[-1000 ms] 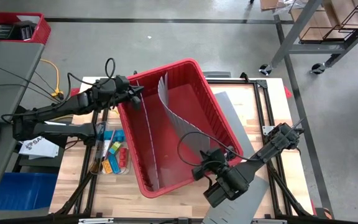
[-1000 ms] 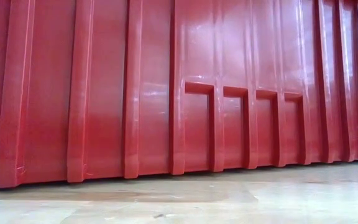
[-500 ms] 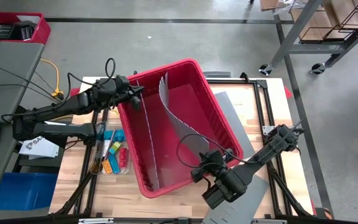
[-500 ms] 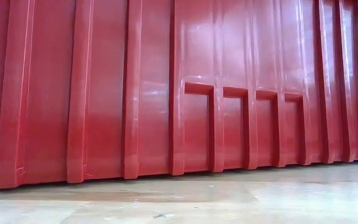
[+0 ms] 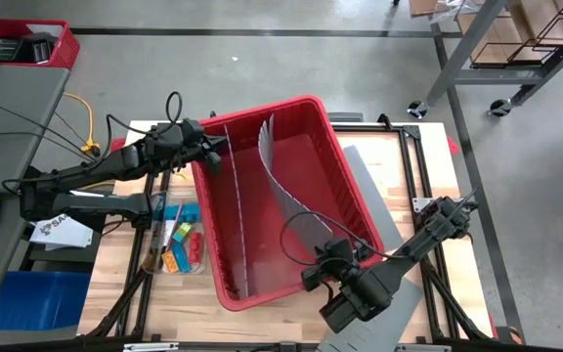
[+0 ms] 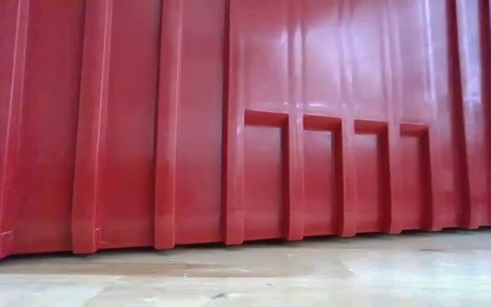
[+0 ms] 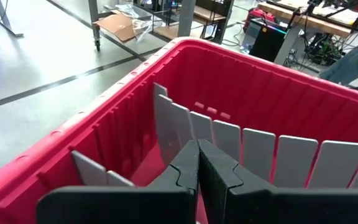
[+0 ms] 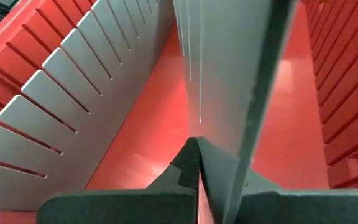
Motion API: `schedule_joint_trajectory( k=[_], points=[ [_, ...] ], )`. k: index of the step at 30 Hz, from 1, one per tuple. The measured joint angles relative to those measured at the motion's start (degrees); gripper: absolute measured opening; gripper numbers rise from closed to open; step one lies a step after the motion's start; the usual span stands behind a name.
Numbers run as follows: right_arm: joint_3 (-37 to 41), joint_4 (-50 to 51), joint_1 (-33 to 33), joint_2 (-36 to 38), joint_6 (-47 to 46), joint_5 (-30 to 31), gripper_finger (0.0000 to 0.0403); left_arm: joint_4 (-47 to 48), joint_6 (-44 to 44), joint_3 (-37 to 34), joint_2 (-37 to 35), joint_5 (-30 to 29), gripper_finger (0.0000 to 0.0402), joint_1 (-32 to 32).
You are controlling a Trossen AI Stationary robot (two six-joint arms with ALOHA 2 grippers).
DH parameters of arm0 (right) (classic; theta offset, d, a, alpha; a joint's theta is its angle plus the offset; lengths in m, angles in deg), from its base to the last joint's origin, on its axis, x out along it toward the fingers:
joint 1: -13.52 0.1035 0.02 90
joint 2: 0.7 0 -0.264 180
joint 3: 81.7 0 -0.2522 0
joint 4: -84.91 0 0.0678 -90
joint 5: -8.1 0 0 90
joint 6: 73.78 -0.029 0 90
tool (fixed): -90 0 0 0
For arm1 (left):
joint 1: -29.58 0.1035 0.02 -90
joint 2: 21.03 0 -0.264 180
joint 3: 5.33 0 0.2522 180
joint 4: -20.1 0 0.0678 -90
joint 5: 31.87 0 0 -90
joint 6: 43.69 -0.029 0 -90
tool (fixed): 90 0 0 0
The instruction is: Sort Items/Unsort Items
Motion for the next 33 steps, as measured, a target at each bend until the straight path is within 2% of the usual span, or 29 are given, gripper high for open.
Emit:
schedule_joint_trajectory(
  k=[3, 6, 11, 14, 17, 24, 28, 33],
  points=[
    [0.0, 0.0, 0.0, 0.0, -1.4, -0.5, 0.0002, 0.0, 0.0, 0.0, 0.0, 0.0, 0.0, 0.0],
    [0.0, -0.2, 0.1, 0.1, -3.3, -1.2, 0.0021, 0.1, 0.0, 0.0, 0.0, 0.0, 0.0, 0.0],
    [-0.2, -1.0, 0.3, 0.8, -3.8, -5.4, 0.009, 2.2, 0.0, 0.0, 0.0, 0.0, 0.0, 0.1],
    [-1.3, -0.1, 0.2, 1.0, -2.3, -5.4, 0.0132, 3.0, 0.0, -0.1, 0.0, 0.0, 0.0, 0.1],
    [-2.8, 1.3, 0.3, 1.0, -0.3, -5.2, 0.0156, 3.2, -0.4, -0.2, 0.0, 0.0, 0.0, 0.1],
    [-7.6, 4.4, 0.5, 1.0, 0.8, -7.2, 0.0162, 3.0, -2.4, -0.2, 0.0, 0.0, 0.0, 0.3],
    [-12.3, 4.7, 0.8, 1.0, 9.4, -14.3, 0.0162, 2.7, -2.9, -0.2, 0.0, -0.4, 0.0, 1.0],
    [-18.9, 4.6, 1.7, 1.0, 19.8, -19.3, 0.0162, 2.2, -4.0, 0.0, 0.0, -0.6, 0.0, 3.0]
  ],
)
